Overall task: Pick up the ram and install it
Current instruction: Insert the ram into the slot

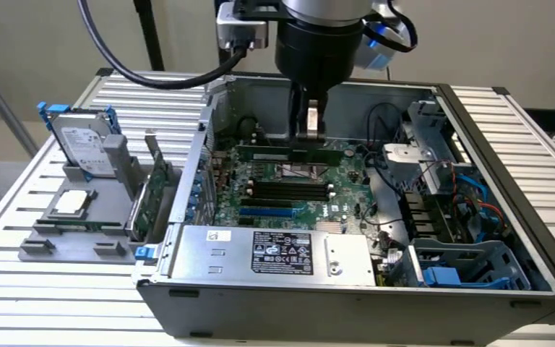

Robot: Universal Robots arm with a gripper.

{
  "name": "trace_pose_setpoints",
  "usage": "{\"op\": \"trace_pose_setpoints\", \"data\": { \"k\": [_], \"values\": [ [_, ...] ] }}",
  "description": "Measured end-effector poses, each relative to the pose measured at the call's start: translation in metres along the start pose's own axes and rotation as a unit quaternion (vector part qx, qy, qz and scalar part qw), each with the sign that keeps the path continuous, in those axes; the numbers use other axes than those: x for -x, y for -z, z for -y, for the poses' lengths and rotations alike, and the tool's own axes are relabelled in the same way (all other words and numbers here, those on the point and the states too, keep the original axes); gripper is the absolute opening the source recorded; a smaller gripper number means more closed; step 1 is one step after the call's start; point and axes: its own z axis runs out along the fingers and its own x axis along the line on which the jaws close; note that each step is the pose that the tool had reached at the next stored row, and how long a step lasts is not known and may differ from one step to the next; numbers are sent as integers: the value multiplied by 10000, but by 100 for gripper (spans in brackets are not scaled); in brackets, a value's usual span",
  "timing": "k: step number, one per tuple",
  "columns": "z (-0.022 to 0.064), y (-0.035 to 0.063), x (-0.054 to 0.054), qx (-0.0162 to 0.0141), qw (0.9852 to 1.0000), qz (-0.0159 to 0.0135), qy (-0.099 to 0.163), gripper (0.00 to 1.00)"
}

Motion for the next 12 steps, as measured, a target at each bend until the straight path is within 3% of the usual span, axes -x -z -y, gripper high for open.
{"op": "trace_pose_setpoints", "data": {
  "k": [12],
  "values": [
    [69, -224, 537, 0, 10000, 1, 0, 0]
  ]
}}
